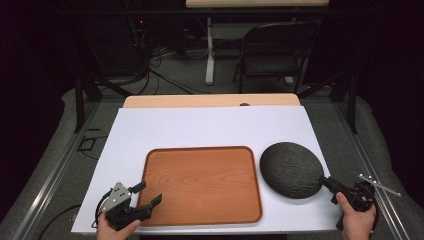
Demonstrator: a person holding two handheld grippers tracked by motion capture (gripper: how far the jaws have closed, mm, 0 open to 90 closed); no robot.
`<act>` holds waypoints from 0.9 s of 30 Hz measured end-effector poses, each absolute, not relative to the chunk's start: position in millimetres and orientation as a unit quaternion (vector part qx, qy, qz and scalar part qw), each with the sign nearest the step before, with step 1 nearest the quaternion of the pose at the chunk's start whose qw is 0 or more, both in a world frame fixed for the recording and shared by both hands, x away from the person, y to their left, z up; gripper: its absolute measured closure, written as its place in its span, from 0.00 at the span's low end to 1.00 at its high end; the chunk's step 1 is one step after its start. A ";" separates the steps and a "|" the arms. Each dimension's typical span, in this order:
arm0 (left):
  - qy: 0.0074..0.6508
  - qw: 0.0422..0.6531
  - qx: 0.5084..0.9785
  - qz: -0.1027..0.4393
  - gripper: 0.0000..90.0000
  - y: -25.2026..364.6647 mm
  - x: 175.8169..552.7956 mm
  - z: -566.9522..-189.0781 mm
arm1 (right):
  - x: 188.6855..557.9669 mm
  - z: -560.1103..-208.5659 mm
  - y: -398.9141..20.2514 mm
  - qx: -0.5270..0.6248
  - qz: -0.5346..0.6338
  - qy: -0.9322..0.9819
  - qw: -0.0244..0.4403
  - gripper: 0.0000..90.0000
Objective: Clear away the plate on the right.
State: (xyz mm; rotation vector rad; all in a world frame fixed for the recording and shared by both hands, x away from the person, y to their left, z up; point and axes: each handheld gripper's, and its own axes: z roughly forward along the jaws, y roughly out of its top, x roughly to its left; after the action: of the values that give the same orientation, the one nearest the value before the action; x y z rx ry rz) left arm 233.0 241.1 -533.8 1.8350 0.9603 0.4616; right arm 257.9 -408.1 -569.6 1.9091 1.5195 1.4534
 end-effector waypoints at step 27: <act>0.397 0.487 0.755 0.190 0.29 241.7 232.8 -534.2 | 276.6 -572.4 -400.8 0.692 0.482 0.526 0.110 0.58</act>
State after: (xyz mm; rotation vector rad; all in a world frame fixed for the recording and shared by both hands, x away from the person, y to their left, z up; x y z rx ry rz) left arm 232.8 241.7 -534.2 1.8366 0.9649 0.4618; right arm 276.6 -400.8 -572.4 2.0354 1.5451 1.4162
